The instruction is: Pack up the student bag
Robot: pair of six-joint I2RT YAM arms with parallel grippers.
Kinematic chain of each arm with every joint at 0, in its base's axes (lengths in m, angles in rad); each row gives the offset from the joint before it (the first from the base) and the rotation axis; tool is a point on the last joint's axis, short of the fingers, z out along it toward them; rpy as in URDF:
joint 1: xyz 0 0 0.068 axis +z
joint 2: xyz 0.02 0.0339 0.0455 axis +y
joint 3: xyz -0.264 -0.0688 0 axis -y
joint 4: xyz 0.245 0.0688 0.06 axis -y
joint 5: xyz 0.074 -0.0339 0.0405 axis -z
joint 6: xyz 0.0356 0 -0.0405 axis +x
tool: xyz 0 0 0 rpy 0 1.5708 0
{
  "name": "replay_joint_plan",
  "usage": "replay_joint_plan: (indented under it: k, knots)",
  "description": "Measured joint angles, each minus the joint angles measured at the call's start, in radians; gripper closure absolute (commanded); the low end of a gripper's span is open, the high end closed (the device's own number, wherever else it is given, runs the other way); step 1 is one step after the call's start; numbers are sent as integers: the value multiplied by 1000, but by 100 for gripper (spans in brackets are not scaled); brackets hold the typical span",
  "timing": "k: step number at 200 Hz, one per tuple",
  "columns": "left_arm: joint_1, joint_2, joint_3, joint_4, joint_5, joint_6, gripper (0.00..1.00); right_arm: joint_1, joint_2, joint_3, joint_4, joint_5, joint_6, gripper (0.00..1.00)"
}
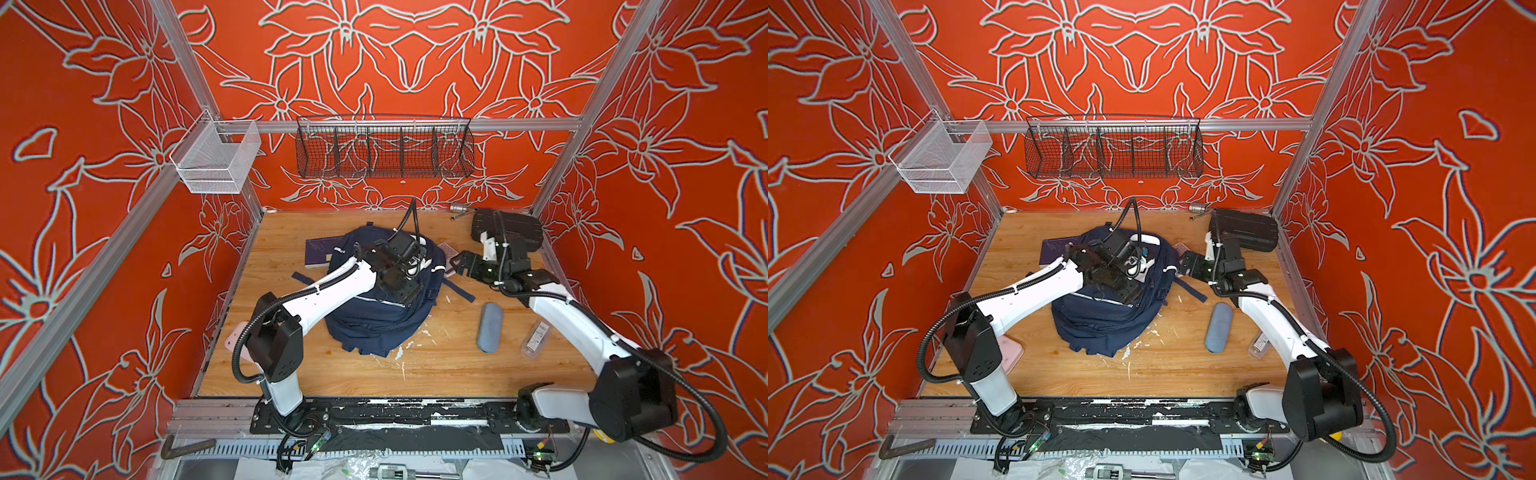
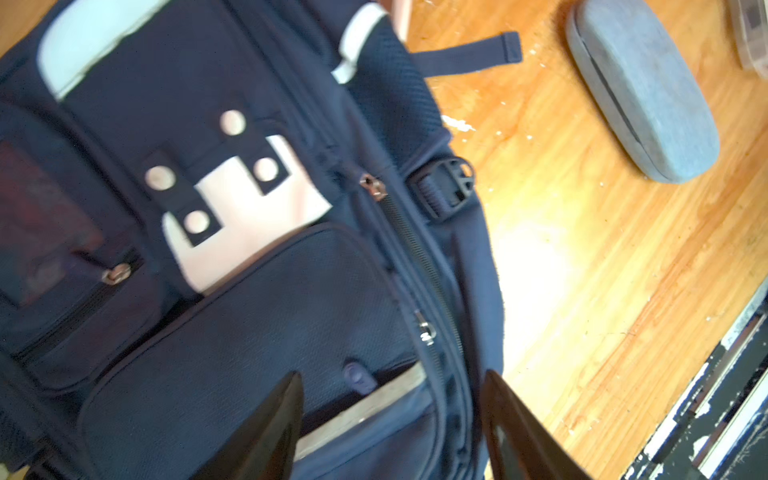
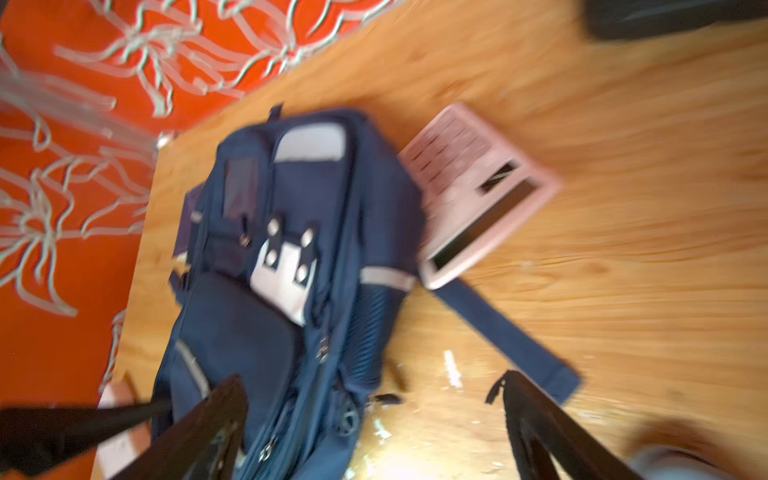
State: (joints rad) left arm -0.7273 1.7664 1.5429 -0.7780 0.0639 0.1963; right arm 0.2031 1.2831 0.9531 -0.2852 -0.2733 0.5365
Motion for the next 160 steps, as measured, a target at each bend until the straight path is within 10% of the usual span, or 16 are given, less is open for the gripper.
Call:
replay_joint_plan:
  k: [160]
  knots:
    - [-129,275,93,-15,-100,-14,43,-163,-141,-109,-86,-49,-224,36]
